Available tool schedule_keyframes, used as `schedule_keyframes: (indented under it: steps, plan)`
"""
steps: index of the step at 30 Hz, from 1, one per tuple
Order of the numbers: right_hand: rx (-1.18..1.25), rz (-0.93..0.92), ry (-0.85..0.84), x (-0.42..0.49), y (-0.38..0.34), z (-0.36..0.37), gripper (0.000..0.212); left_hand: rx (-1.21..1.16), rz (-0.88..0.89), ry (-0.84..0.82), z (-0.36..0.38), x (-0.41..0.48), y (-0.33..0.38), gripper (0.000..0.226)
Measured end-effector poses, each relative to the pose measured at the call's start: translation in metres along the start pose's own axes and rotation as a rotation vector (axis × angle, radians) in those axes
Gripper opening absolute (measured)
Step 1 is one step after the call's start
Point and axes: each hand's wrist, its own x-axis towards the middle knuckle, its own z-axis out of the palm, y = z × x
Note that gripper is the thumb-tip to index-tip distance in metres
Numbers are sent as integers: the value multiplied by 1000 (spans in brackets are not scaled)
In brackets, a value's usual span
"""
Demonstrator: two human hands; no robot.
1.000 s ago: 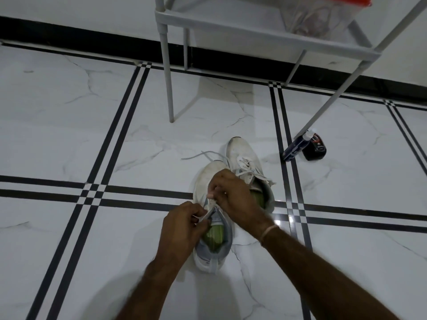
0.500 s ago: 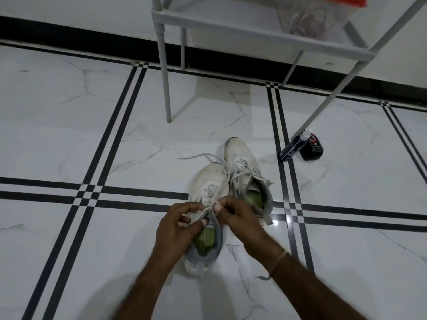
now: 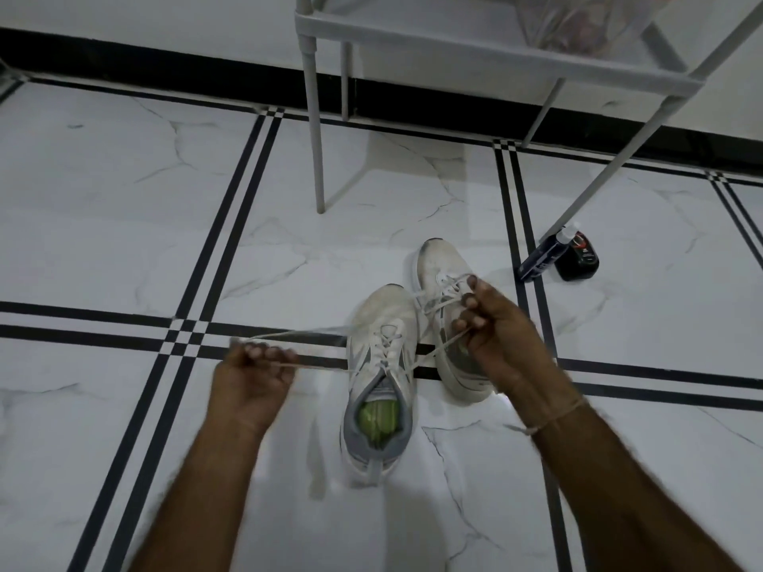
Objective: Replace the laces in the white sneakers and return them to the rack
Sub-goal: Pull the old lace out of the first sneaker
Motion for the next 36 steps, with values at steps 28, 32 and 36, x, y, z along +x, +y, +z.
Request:
schedule_keyframes:
  steps: [28, 32, 36]
  plan:
    - [-1300, -458, -20, -28, 97, -20, 22, 1483, 726, -274, -15, -14, -62, 14]
    - [-1088, -346, 10, -28, 103, -26, 21, 1194, 492, -154, -23, -18, -67, 12]
    - [-975, -293, 43, -27, 105, -31, 15, 1078, 415, -143, -23, -21, -64, 10]
